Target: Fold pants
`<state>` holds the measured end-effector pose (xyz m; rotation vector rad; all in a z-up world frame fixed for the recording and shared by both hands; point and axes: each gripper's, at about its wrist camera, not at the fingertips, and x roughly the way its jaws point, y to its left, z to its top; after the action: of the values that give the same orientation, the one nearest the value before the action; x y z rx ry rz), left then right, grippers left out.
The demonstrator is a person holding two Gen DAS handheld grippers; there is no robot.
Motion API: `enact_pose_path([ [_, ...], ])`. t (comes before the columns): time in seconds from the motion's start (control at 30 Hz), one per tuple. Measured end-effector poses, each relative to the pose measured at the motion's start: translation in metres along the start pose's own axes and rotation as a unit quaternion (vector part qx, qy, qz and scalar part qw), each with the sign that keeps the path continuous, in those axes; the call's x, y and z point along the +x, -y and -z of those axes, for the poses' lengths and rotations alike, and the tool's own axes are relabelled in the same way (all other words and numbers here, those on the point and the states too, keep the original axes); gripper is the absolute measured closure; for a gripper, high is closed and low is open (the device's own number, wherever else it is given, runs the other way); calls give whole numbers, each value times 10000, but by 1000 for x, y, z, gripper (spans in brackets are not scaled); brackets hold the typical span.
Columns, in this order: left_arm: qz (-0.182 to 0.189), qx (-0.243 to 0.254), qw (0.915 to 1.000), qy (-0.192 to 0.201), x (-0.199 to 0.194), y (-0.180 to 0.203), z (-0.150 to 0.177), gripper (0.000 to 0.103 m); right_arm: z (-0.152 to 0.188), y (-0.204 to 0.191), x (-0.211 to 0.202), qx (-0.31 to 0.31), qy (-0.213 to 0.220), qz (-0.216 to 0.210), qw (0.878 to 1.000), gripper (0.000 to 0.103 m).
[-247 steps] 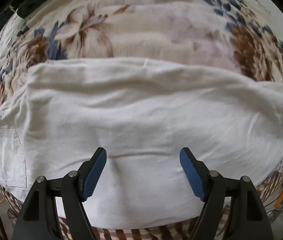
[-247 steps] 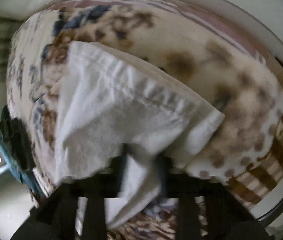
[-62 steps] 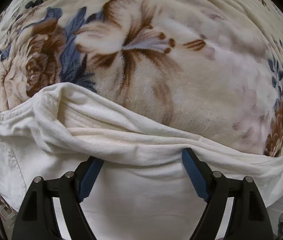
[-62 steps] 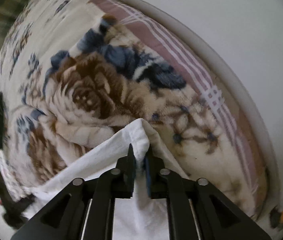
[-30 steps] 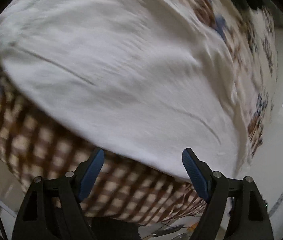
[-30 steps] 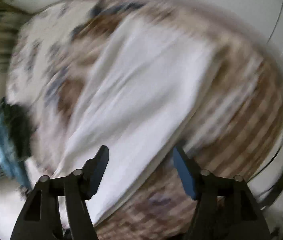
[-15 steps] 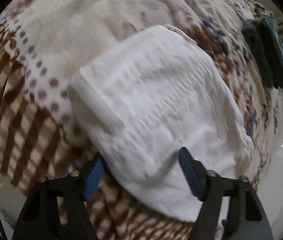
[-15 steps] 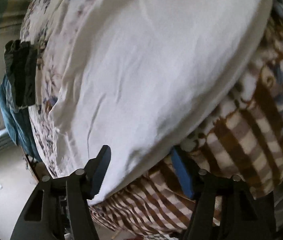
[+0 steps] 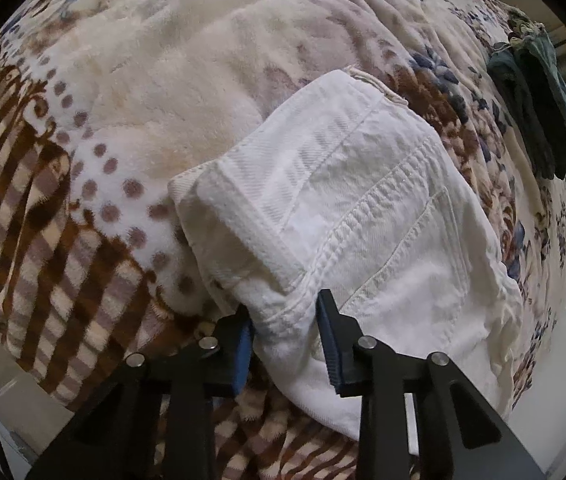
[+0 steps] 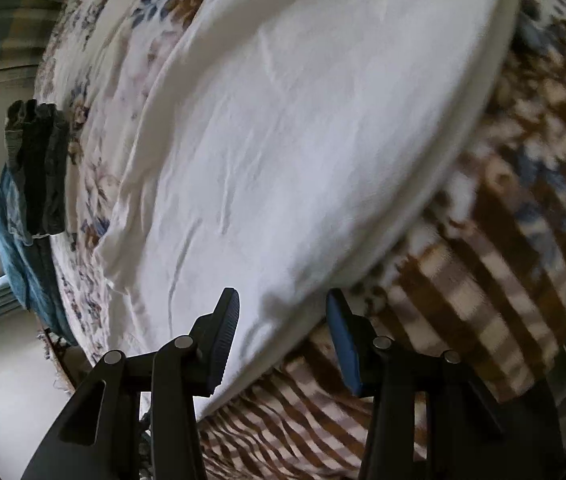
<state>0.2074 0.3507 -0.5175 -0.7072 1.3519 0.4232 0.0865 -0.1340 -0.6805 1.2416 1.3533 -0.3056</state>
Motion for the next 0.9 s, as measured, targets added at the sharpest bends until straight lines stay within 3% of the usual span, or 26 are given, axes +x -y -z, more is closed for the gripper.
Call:
enact_pose_path([
  [0.1, -16, 71, 10000, 7, -1, 1, 0, 77, 5, 5, -6, -13, 101, -256, 9996, 54],
  [0.27, -57, 113, 9999, 33, -2, 2, 1, 79, -7, 7, 21, 74, 35, -598, 9982, 57],
  [0.33, -86, 163, 9998, 54, -4, 4, 1, 80, -11, 5, 22, 24, 226, -480, 9986, 91],
  [0.43, -112, 207, 9997, 65, -7, 5, 4, 82, -7, 3, 15, -10, 329, -534, 9980, 94],
  [0.6, -199, 241, 9995, 78, -11, -1, 10, 83, 7, 3, -4, -327, 435, -364, 9979, 95],
  [0.8, -235, 115, 9996, -94, 5, -8, 3, 80, -6, 16, 26, -191, -72, -54, 9998, 95],
  [0.87, -191, 79, 9997, -126, -4, -8, 8, 76, -12, 15, 21, -170, -288, -109, 9994, 88],
  [0.9, -314, 147, 9993, -172, -10, -7, 13, 73, -12, 14, 14, -204, -403, -50, 9990, 76],
])
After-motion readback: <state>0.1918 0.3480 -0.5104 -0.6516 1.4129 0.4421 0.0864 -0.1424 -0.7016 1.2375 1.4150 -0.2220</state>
